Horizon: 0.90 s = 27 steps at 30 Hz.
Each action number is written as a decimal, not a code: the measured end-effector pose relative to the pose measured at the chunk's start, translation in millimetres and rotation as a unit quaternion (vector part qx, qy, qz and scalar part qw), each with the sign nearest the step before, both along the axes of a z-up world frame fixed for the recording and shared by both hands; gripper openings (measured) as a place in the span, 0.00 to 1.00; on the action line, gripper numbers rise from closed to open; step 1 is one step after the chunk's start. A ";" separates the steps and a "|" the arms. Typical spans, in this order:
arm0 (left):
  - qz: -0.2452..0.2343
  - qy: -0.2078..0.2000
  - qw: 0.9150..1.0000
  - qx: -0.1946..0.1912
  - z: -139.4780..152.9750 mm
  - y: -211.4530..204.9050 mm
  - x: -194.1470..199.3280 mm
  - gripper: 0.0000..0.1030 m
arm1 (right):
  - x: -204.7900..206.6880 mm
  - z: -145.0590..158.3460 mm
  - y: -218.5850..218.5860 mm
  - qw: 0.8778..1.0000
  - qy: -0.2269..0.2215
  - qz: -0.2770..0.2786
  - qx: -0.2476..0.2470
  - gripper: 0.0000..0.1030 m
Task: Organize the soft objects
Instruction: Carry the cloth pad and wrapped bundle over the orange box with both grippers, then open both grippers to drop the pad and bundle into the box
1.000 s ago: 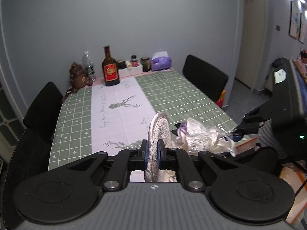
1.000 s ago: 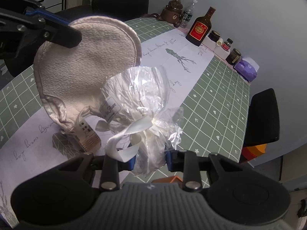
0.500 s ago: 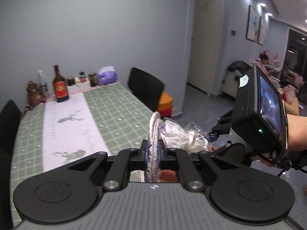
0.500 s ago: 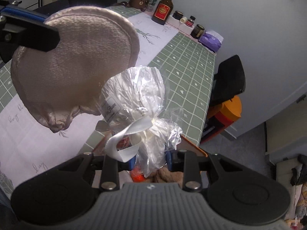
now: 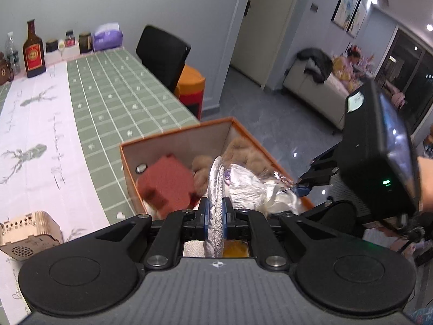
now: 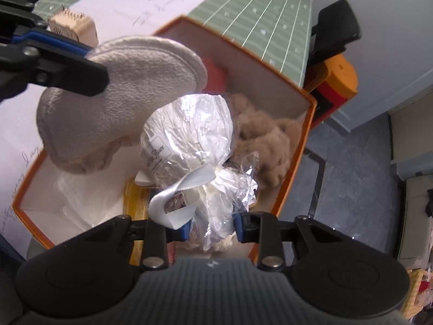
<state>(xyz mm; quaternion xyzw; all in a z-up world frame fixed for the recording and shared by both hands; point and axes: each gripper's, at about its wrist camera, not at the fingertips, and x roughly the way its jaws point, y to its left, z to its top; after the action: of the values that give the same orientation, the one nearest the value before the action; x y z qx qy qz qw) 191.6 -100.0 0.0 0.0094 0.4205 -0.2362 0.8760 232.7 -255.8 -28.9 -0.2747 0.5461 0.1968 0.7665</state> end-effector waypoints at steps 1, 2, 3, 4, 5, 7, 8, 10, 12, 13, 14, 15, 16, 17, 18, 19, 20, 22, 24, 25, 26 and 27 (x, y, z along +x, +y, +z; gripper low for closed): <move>0.001 0.006 1.000 0.013 -6.1 -1.7 3.2 0.10 | 0.7 -5.3 -0.3 1.000 0.007 0.002 0.001 0.29; 0.002 0.012 1.000 0.025 -11.9 -4.1 6.3 0.10 | 2.1 -10.6 -1.0 1.000 0.015 0.006 0.002 0.29; 0.002 0.018 0.999 0.033 -18.1 -4.9 9.9 0.10 | 3.8 -14.9 -0.9 1.000 0.019 0.007 0.002 0.29; 0.001 0.025 0.999 0.038 -23.2 -6.5 11.8 0.10 | 5.8 -19.4 -1.1 1.000 0.023 0.007 0.002 0.29; 0.001 0.029 0.999 0.043 -28.1 -7.2 14.2 0.10 | 7.3 -23.3 -1.7 1.000 0.027 0.008 0.001 0.29; 0.002 0.032 0.998 0.056 -36.3 -8.9 18.6 0.10 | 14.4 -31.8 -2.8 0.999 0.034 0.008 -0.003 0.30; 0.003 0.033 0.997 0.066 -40.6 -13.1 14.9 0.10 | 18.8 -37.0 -3.8 0.999 0.037 0.008 -0.005 0.30; 0.004 0.035 0.996 0.082 -48.7 -15.5 17.1 0.10 | 22.1 -43.6 -2.8 0.999 0.044 0.008 -0.008 0.30; 0.004 0.040 0.994 0.097 -56.1 -18.3 18.3 0.11 | 16.2 -46.7 -3.0 0.999 0.048 0.010 -0.011 0.31; 0.004 0.039 0.994 0.103 -58.1 -19.2 17.3 0.11 | 18.7 -49.3 -1.9 0.999 0.049 0.012 -0.014 0.32; 0.003 0.037 0.993 0.110 -59.7 -20.2 16.5 0.12 | 20.0 -51.6 -0.9 0.999 0.050 0.014 -0.016 0.33; 0.002 0.034 0.993 0.115 -60.5 -21.0 15.7 0.12 | 14.7 -51.6 1.4 0.999 0.049 0.015 -0.018 0.34; 0.000 0.031 0.992 0.119 -60.3 -21.9 15.0 0.13 | 14.8 -52.2 2.4 0.998 0.049 0.017 -0.020 0.35; -0.001 0.029 0.992 0.126 -59.5 -23.6 13.7 0.17 | 13.1 -51.8 3.8 0.998 0.048 0.020 -0.023 0.36; -0.003 0.025 0.991 0.132 -58.6 -25.4 12.1 0.18 | 12.4 -51.0 5.0 0.998 0.046 0.022 -0.027 0.37; -0.006 0.021 0.990 0.136 -56.9 -25.4 10.0 0.20 | 10.9 -49.1 6.9 0.998 0.045 0.026 -0.032 0.41; -0.008 0.014 0.990 0.139 -55.1 -25.6 8.0 0.25 | 8.8 -46.6 8.8 0.998 0.042 0.030 -0.036 0.42; -0.007 0.006 0.991 0.136 -49.9 -23.3 3.5 0.29 | 1.6 -37.9 13.3 0.998 0.037 0.040 -0.039 0.43; -0.007 -0.003 0.993 0.120 -43.3 -19.6 1.6 0.39 | -1.9 -27.8 16.1 0.998 0.031 0.047 -0.040 0.47; -0.008 -0.008 0.994 0.111 -39.7 -17.7 -1.2 0.43 | -4.0 -23.3 16.9 0.998 0.027 0.048 -0.042 0.52; -0.007 -0.014 0.994 0.105 -35.9 -15.9 -4.2 0.49 | -7.9 -17.5 19.3 0.998 0.021 0.050 -0.044 0.54; -0.004 -0.021 0.995 0.102 -32.7 -14.3 -8.2 0.51 | -9.9 -12.4 20.1 0.998 0.015 0.051 -0.045 0.57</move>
<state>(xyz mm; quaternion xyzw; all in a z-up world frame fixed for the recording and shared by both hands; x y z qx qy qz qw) 183.3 -114.3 -32.7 0.1050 0.4242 -0.1958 0.8779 222.8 -235.7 -41.3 -0.3338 0.5512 0.2152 0.7338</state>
